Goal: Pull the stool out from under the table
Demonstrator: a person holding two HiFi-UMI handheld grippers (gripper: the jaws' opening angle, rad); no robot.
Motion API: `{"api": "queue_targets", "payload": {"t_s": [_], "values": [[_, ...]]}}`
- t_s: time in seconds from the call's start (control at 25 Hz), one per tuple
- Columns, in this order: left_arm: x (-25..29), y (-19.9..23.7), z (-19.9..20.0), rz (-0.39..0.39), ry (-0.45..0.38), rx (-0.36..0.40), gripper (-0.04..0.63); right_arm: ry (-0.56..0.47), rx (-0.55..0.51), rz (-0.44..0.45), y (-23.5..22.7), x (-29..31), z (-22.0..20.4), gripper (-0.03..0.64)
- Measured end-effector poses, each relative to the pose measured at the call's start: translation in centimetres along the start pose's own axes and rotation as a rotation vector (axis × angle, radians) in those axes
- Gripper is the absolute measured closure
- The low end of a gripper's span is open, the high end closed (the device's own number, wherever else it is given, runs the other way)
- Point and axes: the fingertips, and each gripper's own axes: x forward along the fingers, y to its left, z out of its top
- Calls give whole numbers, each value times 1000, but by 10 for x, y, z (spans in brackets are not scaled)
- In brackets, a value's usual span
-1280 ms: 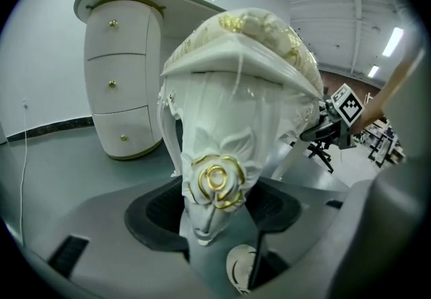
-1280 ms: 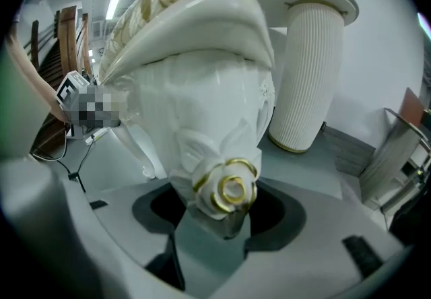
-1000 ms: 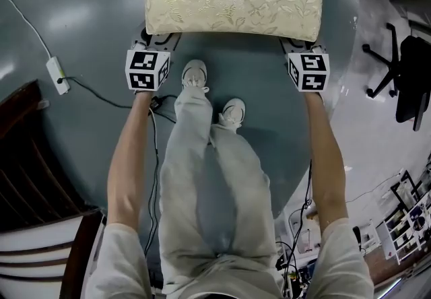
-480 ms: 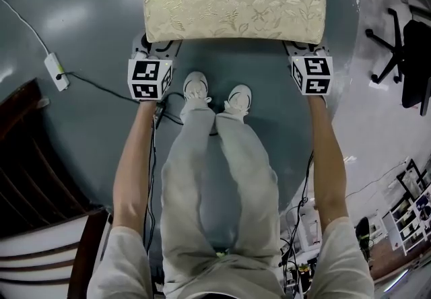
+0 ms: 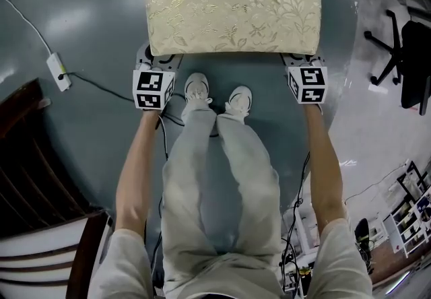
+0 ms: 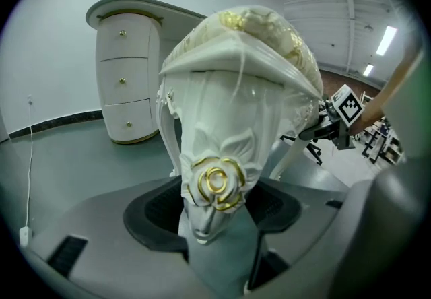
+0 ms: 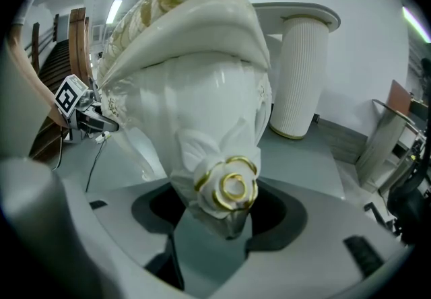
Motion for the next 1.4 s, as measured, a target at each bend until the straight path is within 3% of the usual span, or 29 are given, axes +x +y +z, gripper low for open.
{"api": "queue_targets", "payload": {"t_s": [0.24, 0.4, 0.72, 0.88, 1.12, 1.4], "values": [[-21, -1, 2, 7, 62, -13, 327, 35, 55, 2, 3, -17, -3, 351], [-47, -6, 4, 5, 67, -13, 332, 44, 69, -7, 4, -40, -8, 385], [-114, -19, 15, 37, 107, -41, 498, 12, 120, -33, 17, -114, 14, 517], [-148, -33, 42, 24, 67, -68, 570, 8, 121, -26, 31, -150, 33, 617], [-179, -61, 103, -45, 17, -65, 584, 1, 113, 48, 53, -183, 76, 620], [-210, -56, 194, -41, -58, -23, 584, -107, 84, 51, 46, -217, 172, 620]]}}
